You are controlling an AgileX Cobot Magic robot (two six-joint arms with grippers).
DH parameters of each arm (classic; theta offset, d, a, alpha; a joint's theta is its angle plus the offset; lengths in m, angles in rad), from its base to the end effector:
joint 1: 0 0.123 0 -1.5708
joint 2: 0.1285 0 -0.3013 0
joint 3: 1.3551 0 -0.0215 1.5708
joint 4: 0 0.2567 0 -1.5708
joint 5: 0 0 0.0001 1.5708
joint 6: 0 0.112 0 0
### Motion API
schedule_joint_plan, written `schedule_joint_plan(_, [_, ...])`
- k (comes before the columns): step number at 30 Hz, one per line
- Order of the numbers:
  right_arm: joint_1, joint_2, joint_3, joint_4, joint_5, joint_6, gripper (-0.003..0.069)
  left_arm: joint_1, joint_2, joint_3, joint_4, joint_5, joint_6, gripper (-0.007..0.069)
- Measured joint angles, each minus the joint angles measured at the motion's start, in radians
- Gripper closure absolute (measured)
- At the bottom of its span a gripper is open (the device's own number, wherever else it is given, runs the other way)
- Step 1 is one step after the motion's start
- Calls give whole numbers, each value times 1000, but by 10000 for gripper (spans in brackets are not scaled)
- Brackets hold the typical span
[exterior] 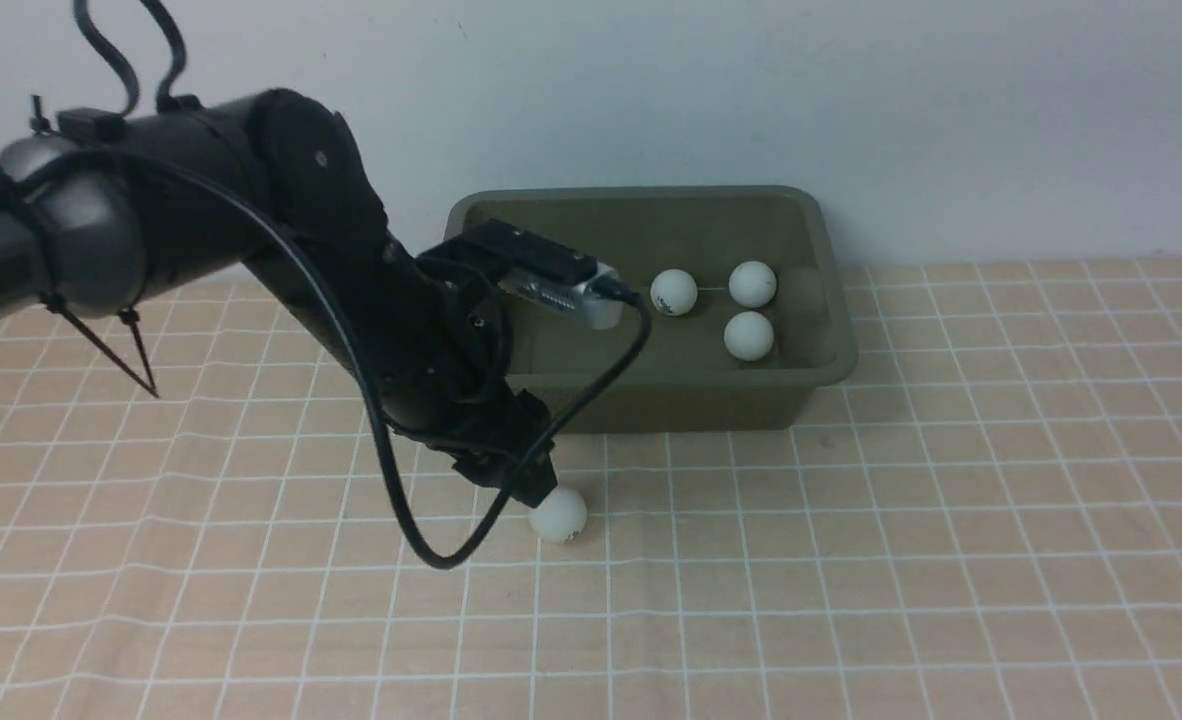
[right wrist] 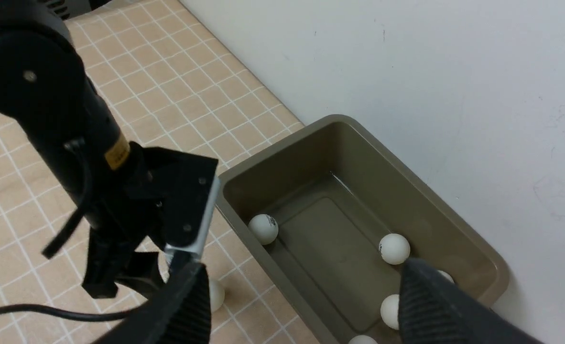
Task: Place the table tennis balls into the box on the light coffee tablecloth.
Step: 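Reach for and grasp a ping pong ball on the table beside the basket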
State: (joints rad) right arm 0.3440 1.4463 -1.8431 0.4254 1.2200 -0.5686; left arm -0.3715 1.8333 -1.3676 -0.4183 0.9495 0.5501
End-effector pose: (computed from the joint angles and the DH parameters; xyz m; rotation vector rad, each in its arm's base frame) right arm 0.2650 0.1410 0.4958 -1.0197 1.9974 0.4138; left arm 0.3509 -0.1764 0.2252 0.9931 2.6492 -0.4955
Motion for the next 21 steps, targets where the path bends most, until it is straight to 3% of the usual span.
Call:
schedule_joint_plan(15, [0, 0, 0, 0, -3, -2, 177, -40, 189, 2, 0, -267, 0, 222])
schedule_joint_plan(21, [0, 0, 0, 0, -3, -2, 177, -40, 214, 2, -8, -276, 15, 258])
